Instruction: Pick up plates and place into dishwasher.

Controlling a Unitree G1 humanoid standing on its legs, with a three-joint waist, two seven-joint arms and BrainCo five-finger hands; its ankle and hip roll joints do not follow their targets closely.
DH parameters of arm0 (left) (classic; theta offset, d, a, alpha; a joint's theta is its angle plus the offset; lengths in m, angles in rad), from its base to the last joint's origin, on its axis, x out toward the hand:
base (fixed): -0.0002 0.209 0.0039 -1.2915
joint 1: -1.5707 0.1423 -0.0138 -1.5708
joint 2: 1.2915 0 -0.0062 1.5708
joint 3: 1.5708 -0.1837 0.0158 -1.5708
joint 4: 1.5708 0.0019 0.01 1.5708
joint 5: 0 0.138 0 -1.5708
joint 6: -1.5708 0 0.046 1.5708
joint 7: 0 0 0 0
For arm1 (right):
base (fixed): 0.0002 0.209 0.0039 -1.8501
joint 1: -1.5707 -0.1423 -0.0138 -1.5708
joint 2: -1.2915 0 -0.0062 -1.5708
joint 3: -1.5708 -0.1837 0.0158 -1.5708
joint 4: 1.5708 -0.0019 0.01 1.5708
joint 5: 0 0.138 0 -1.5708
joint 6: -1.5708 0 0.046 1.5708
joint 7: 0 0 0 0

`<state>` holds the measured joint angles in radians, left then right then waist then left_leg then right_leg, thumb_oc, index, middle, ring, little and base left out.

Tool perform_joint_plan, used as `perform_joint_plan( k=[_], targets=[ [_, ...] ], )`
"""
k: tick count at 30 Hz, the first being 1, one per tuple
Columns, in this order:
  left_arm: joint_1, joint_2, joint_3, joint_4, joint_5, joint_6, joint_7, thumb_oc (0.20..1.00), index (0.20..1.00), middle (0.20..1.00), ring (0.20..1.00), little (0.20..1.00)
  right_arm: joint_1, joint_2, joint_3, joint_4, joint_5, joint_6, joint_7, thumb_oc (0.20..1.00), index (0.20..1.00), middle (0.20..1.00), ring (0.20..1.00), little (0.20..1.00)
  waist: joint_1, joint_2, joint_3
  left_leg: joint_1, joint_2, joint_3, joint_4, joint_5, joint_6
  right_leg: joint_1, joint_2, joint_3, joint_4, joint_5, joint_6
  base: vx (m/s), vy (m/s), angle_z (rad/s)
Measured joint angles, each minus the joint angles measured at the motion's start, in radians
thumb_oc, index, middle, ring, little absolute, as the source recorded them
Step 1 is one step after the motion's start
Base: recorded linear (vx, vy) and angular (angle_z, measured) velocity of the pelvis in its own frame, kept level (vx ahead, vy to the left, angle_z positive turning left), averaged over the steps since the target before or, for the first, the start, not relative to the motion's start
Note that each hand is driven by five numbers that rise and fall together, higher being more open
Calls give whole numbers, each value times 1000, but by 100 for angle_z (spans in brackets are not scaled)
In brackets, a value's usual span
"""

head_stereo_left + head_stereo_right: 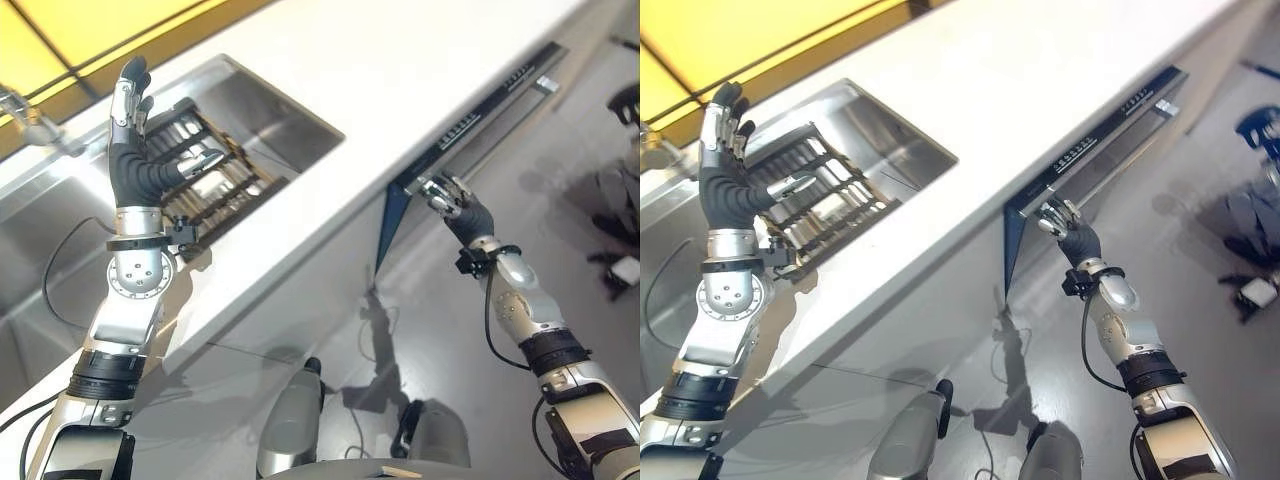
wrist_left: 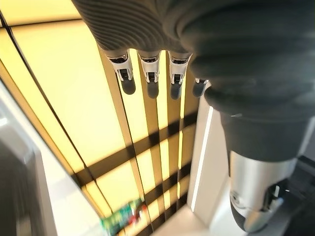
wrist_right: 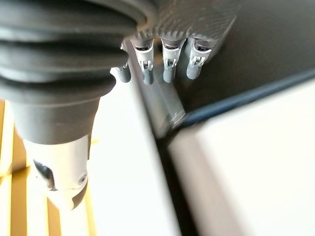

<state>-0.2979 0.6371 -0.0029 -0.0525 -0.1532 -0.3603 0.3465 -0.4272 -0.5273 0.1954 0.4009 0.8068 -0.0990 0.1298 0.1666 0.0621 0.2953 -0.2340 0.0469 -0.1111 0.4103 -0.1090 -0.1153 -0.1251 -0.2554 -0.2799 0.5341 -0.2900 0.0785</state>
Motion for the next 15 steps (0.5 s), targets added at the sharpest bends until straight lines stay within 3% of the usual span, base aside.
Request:
perform_joint_plan(
  k=[3,15],
  targets=[
    [23,10,36,11,-8,0,-24,1000,1000,1000,1000,1000,32,10,13,-1,0,3,1,1000,1000,1000,1000,1000,5,-36,-23,41,2,5,-38,2,7,65,18,2,-98,33,28,16,-86,-3],
    [26,7,35,6,-18,-2,-95,1000,1000,1000,1000,1000,65,44,14,-1,-24,43,-18,1000,1000,1000,1000,1000,6,-37,-56,126,25,46,-144,30,22,191,63,0,-328,148,43,-54,-46,-6]
  ],
)
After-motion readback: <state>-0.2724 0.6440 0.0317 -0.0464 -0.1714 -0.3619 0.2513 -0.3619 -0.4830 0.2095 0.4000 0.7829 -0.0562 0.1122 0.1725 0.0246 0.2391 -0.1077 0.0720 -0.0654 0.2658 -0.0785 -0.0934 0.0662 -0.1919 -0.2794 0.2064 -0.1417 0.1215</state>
